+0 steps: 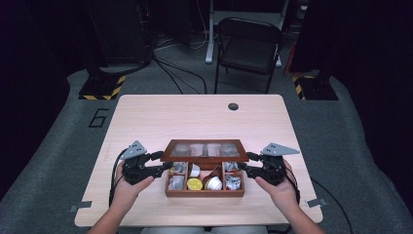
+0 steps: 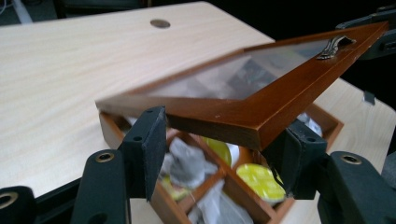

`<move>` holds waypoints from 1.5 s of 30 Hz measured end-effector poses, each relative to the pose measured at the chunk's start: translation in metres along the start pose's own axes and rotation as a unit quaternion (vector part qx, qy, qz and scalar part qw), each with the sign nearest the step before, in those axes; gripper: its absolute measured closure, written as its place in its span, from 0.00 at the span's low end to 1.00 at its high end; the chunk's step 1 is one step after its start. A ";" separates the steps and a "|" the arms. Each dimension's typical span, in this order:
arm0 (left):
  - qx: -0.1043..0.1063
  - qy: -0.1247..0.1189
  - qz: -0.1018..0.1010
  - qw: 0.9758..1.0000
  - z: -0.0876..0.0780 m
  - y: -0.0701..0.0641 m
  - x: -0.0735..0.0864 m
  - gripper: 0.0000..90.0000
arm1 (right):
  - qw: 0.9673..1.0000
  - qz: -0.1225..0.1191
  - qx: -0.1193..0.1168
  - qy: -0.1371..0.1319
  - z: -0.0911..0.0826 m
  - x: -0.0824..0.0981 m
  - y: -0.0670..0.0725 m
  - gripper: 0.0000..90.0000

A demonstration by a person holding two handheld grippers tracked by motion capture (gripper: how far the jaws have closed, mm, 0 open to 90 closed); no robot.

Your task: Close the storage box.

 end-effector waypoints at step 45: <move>0.023 0.096 0.001 0.995 -0.003 -0.016 0.070 0.45 | 0.995 -0.008 -0.010 0.097 -0.009 0.075 0.010 0.48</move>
Point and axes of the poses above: each handheld gripper's, and its own axes: z roughly forward along the jaws, x roughly out of its underside, y roughly to its left, the point moved 2 cm from there along z, roughly forward along the jaws, and after that the axes turned 13 degrees about -y, right-handed, at the moved point
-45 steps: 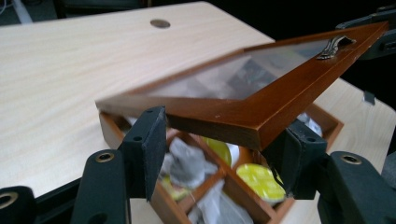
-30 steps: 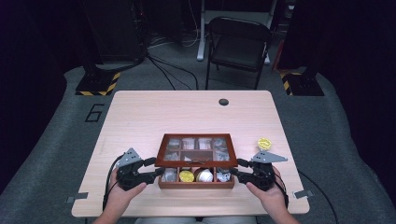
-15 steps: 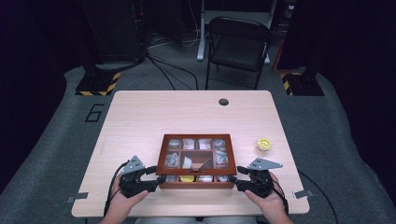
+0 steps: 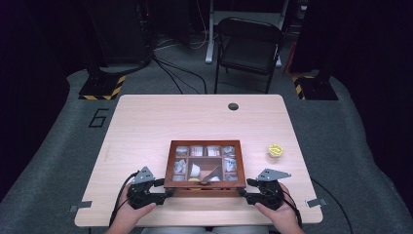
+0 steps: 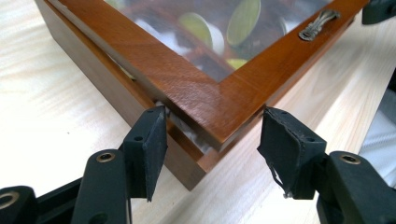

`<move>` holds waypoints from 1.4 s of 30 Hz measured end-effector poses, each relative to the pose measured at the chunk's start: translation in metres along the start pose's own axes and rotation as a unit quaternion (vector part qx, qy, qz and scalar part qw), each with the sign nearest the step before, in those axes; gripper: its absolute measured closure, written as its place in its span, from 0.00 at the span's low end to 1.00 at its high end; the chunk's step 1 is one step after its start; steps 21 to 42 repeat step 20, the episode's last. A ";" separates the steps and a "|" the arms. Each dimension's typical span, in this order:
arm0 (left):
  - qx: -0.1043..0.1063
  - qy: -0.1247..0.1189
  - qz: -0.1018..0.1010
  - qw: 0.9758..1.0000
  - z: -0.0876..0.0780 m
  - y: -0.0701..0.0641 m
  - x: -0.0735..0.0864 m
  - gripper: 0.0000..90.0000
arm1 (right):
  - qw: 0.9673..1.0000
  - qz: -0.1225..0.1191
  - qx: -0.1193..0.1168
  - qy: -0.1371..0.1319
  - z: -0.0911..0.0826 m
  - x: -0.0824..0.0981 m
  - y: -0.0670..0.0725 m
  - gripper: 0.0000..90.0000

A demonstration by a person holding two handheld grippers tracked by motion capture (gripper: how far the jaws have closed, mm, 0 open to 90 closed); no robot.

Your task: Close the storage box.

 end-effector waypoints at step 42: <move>-0.009 -0.001 -0.011 1.000 -0.013 0.006 0.004 0.39 | 1.000 -0.010 0.001 -0.012 -0.007 -0.001 0.001 0.36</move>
Point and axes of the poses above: each handheld gripper's, and its own axes: z roughly forward along the jaws, x roughly out of its underside, y roughly to its left, the point moved 2 cm from there along z, roughly forward along the jaws, and after that the axes turned 13 degrees about -y, right-handed, at the moved point
